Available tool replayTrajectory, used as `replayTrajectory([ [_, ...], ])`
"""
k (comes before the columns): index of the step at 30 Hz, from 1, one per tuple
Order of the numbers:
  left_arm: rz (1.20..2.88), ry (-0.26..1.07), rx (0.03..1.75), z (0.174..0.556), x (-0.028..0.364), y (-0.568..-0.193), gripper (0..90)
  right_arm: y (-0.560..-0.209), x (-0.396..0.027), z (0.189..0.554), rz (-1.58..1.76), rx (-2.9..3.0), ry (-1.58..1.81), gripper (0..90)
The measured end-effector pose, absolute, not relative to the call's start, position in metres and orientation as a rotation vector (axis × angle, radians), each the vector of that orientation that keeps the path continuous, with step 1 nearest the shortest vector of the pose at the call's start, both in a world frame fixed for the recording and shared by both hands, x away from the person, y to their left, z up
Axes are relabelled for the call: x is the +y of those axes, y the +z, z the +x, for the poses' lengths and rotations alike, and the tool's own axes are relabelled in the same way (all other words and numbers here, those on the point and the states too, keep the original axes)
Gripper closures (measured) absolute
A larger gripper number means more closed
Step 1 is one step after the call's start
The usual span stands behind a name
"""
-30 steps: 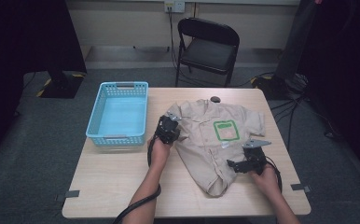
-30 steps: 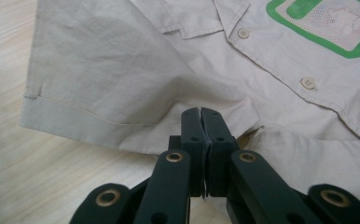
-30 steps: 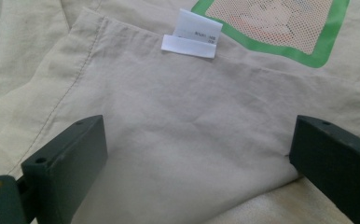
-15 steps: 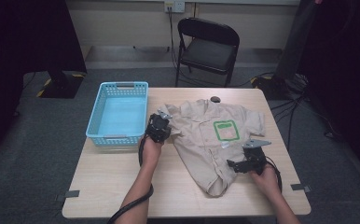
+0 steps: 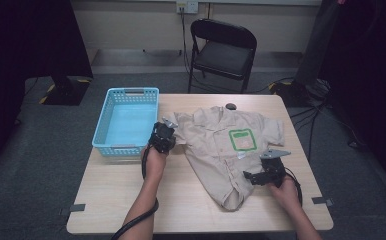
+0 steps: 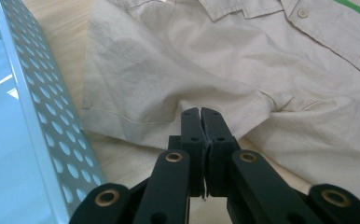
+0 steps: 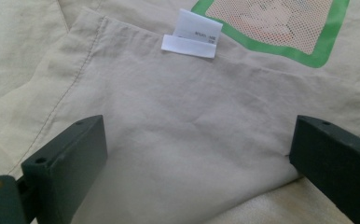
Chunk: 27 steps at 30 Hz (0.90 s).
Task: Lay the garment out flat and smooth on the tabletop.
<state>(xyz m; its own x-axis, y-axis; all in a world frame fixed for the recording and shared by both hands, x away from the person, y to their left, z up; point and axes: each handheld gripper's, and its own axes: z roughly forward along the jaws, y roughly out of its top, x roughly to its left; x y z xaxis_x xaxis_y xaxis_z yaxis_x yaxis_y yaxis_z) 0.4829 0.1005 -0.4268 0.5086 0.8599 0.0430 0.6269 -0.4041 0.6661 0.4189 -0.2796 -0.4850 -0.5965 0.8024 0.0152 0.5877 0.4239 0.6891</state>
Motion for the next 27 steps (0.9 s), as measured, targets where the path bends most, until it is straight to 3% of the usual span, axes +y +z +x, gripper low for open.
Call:
replayTrajectory([
  [27, 2.241, 0.58, 1.245, 0.4807, 0.1044, -0.4309, 84.8, -0.485, -0.2795, 0.4189, 1.199, 2.366, 0.956, 3.3],
])
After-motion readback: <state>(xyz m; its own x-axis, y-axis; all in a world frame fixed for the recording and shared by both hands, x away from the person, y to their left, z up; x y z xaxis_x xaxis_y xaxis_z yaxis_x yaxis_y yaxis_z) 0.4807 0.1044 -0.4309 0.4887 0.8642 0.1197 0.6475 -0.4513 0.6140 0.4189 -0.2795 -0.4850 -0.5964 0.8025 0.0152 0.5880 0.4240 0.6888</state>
